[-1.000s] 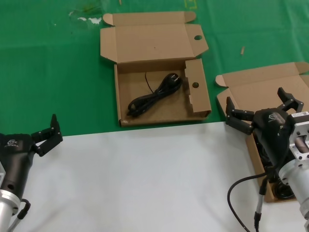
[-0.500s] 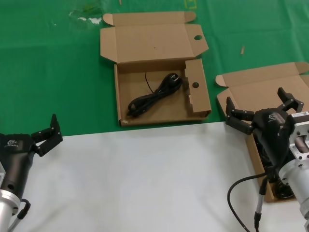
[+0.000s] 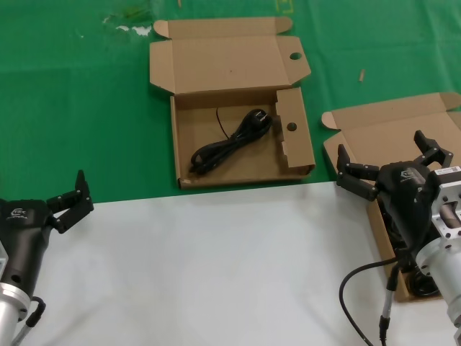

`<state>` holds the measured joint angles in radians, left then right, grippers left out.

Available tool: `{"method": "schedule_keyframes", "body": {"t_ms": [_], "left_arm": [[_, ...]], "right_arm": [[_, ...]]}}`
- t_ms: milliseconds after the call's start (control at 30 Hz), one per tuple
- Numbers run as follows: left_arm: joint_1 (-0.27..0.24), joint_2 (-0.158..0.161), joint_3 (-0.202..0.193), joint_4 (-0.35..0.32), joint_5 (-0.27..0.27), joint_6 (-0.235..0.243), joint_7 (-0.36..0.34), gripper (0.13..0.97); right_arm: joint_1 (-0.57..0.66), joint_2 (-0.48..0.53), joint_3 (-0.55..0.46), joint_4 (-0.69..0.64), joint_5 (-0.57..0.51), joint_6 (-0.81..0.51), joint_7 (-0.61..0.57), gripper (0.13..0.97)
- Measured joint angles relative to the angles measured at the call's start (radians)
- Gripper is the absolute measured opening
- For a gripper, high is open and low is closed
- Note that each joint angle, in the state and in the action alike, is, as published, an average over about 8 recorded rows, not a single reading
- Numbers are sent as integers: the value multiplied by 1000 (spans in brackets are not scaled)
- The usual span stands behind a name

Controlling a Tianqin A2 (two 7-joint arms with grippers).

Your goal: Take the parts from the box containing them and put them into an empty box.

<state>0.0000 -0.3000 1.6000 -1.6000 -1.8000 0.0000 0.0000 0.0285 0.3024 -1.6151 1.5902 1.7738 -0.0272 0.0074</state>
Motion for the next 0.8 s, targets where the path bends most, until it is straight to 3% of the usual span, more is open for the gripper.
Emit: {"method": "schedule_keyframes", "body": {"t_ms": [800], "left_arm": [[0, 0, 0, 0, 0, 0, 0, 966]], "right_arm": [[0, 0, 0, 0, 0, 0, 0, 966]]}}
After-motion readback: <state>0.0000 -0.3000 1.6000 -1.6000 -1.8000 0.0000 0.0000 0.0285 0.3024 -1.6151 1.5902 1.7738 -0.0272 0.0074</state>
